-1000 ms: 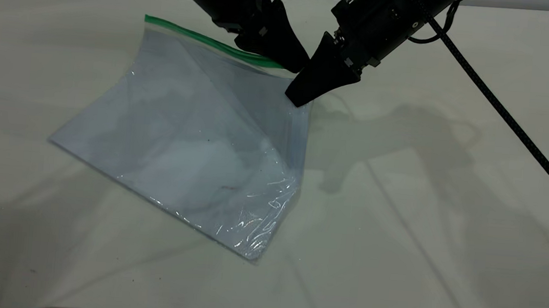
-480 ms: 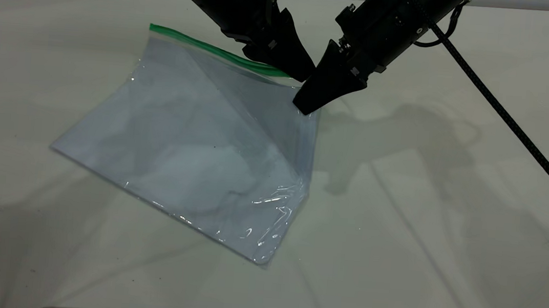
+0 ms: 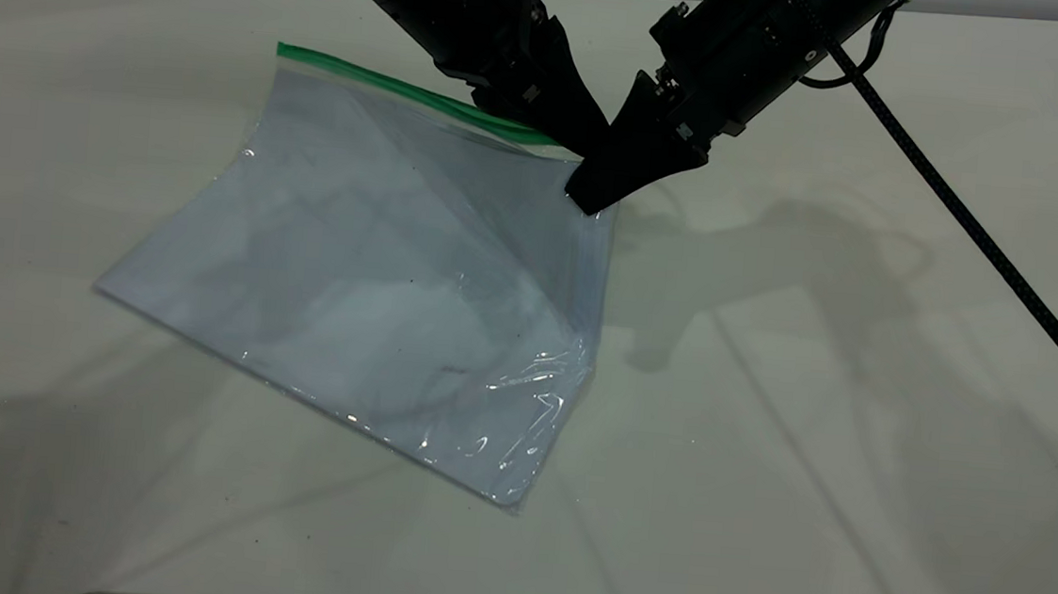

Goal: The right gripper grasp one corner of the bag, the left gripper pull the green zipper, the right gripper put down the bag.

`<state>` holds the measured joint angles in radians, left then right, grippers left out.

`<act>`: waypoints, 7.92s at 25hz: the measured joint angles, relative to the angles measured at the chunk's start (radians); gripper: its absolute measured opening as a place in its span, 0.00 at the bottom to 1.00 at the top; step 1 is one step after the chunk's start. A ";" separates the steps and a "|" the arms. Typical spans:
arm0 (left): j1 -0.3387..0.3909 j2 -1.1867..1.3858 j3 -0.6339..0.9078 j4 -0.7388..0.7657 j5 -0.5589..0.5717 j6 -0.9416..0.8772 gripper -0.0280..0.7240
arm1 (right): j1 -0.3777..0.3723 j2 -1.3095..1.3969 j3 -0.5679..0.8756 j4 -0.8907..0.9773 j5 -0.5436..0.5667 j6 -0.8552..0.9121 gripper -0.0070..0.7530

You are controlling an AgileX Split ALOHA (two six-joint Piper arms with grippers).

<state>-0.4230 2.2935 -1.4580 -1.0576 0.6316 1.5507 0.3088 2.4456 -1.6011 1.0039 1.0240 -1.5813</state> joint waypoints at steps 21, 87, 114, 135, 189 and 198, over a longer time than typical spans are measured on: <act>-0.011 0.000 -0.002 -0.031 -0.134 0.058 0.14 | -0.087 0.000 0.000 0.045 0.007 -0.001 0.06; 0.243 0.002 -0.006 0.053 -0.216 0.096 0.16 | -0.344 -0.005 0.000 0.030 -0.033 -0.035 0.06; 0.252 -0.152 -0.002 0.053 -0.246 0.062 0.70 | -0.350 -0.126 0.000 -0.115 -0.164 0.080 0.71; 0.252 -1.054 0.001 0.807 0.419 -1.070 0.74 | -0.351 -1.185 0.032 -0.558 0.211 1.054 0.48; 0.259 -2.261 0.970 1.002 0.497 -1.410 0.74 | -0.289 -2.445 1.120 -1.029 0.098 1.614 0.48; 0.473 -2.312 0.970 0.977 0.505 -1.410 0.74 | -0.289 -2.461 1.120 -1.027 0.103 1.614 0.48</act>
<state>0.0498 -0.0186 -0.4880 -0.0805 1.1368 0.1409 0.0198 -0.0158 -0.4814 -0.0230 1.1267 0.0331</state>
